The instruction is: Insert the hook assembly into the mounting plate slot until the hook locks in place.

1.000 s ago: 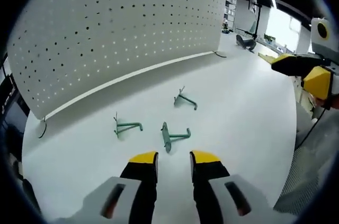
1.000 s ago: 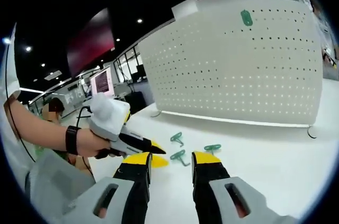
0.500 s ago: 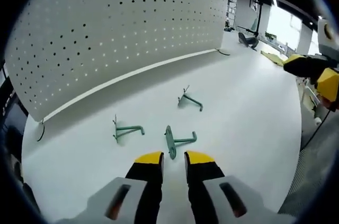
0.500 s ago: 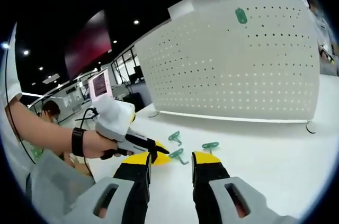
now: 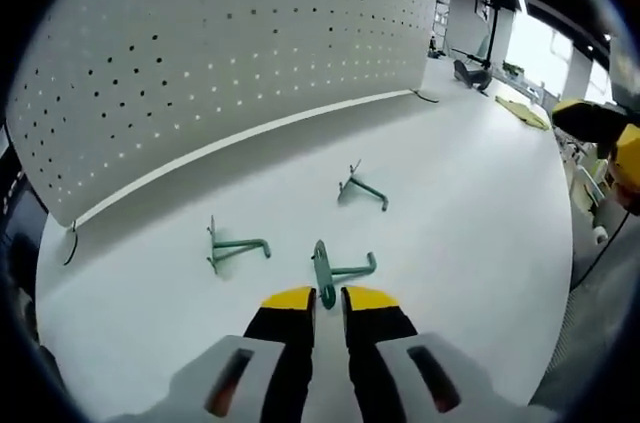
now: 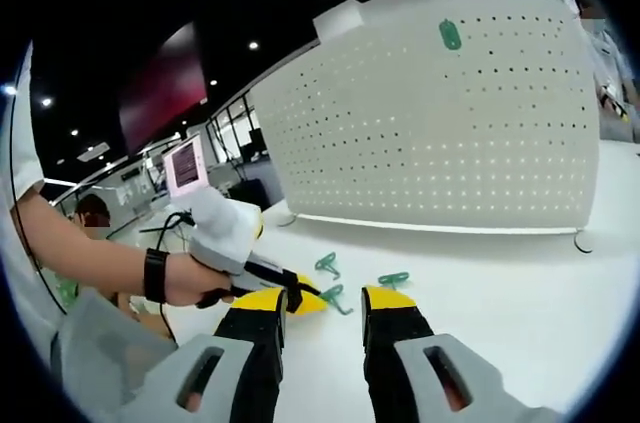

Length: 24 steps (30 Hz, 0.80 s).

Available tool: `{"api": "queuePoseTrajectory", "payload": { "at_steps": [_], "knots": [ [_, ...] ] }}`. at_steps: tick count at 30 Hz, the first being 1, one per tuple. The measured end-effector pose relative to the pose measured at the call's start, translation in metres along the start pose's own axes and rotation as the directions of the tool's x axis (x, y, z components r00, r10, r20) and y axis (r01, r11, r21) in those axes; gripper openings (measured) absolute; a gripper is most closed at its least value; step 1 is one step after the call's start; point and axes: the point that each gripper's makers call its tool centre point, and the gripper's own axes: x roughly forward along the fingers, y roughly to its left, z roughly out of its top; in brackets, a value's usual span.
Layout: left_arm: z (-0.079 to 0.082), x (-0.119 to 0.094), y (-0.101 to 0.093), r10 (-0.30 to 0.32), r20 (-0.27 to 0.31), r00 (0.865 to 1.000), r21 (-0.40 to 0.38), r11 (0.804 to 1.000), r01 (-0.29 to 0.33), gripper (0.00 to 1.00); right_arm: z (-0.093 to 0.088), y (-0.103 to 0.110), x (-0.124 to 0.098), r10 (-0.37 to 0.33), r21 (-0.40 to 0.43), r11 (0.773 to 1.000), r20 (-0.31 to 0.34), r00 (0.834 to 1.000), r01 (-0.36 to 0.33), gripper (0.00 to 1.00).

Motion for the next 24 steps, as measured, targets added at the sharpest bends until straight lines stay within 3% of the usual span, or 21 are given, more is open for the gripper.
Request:
{"api": "queuePoseTrajectory", "payload": {
  "at_steps": [24],
  "knots": [
    [-0.0022,-0.0006,-0.0037,-0.027,-0.005,1.0,0.005,1.0,0.027,0.04,0.0002,0.0011,-0.0016,-0.011,0.005,1.0,0.0,1.0,0.011,0.3]
  ]
}}
